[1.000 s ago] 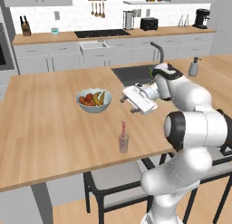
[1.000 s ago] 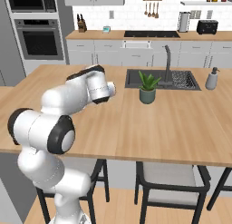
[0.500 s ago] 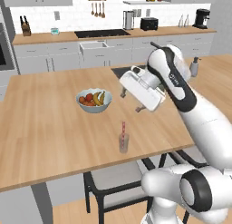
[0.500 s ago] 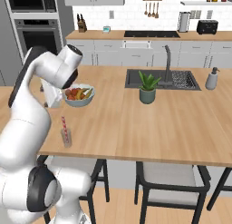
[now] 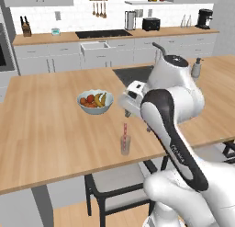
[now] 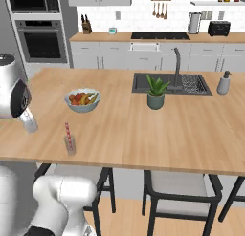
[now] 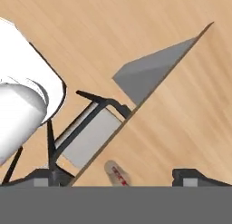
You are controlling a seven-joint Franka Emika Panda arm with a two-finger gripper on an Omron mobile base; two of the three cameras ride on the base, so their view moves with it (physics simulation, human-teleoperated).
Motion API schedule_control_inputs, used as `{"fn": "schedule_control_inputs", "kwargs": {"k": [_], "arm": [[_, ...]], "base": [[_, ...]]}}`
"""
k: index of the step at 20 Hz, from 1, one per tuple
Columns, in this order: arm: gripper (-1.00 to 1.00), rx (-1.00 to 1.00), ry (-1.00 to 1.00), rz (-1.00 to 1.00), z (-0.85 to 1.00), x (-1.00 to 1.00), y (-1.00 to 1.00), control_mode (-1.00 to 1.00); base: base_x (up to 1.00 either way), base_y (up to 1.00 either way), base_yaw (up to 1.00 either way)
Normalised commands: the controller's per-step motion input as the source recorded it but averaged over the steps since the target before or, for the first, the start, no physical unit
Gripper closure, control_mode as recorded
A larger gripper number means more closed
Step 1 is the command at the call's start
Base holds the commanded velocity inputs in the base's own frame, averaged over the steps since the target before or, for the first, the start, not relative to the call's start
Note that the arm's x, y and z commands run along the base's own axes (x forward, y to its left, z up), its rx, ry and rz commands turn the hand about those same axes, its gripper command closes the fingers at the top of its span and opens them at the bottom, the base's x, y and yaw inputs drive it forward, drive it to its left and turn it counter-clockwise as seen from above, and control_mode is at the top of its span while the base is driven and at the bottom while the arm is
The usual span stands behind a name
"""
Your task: Take a straw from the drawer in front and place it inside the glass cup on the dining counter.
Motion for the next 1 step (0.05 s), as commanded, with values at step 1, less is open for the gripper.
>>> {"fn": "schedule_control_inputs", "kwargs": {"k": [1], "arm": [[-1.00,-0.23,-0.08,0.00,-0.04,-0.94,0.14,-1.00]], "base": [[0.00,0.00,0.00]]}}
